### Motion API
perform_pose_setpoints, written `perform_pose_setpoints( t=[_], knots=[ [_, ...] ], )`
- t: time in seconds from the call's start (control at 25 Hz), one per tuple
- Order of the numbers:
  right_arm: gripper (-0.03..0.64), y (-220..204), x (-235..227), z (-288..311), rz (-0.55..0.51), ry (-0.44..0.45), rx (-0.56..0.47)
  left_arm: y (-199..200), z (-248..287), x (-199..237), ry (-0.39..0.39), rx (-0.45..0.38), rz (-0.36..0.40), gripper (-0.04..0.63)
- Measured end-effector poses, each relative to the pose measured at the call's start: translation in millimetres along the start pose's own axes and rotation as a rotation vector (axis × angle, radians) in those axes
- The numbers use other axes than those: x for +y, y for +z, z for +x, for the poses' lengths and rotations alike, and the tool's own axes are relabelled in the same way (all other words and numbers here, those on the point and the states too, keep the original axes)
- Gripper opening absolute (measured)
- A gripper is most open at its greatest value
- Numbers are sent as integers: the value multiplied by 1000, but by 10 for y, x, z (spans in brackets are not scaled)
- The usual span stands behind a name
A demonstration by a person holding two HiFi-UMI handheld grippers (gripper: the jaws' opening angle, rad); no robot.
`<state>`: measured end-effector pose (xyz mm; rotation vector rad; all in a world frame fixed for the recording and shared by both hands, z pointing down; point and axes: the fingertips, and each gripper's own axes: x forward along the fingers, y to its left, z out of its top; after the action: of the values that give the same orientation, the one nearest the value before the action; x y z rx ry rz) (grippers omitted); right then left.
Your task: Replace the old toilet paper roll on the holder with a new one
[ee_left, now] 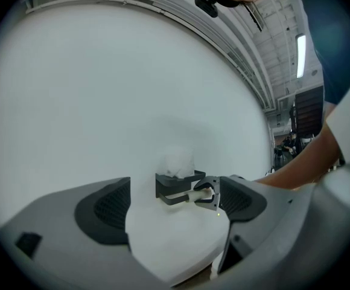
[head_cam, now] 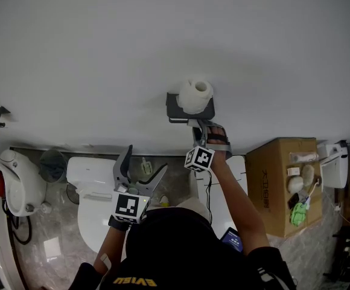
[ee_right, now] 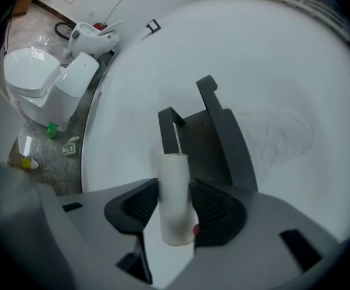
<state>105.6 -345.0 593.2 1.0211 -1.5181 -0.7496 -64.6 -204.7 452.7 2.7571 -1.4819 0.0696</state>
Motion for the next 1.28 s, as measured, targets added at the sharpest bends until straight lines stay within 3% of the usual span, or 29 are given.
perform_pose_setpoints(
  t=[0.32, 0.68, 0.76, 0.92, 1.04, 1.28],
  knots=[
    [175, -208, -45, -6, 36, -29, 47, -62, -31, 56, 4, 30, 3, 469],
    [175, -522, -75, -77, 146, -49, 106, 21, 3, -12, 1, -18, -13, 469],
    [175, -590, -56, -117, 281, -25, 90, 15, 22, -27, -5, -19, -19, 469],
    [175, -742, -69, -304, 713, 30, 9, 4, 62, -64, -21, -17, -31, 469],
    [174, -825, -207, -484, 982, 16, -56, -85, 95, -71, -35, 18, -34, 469],
    [172, -835, -593, -899, 1160, -46, -190, -78, 210, -75, -49, -9, -30, 468]
  ],
)
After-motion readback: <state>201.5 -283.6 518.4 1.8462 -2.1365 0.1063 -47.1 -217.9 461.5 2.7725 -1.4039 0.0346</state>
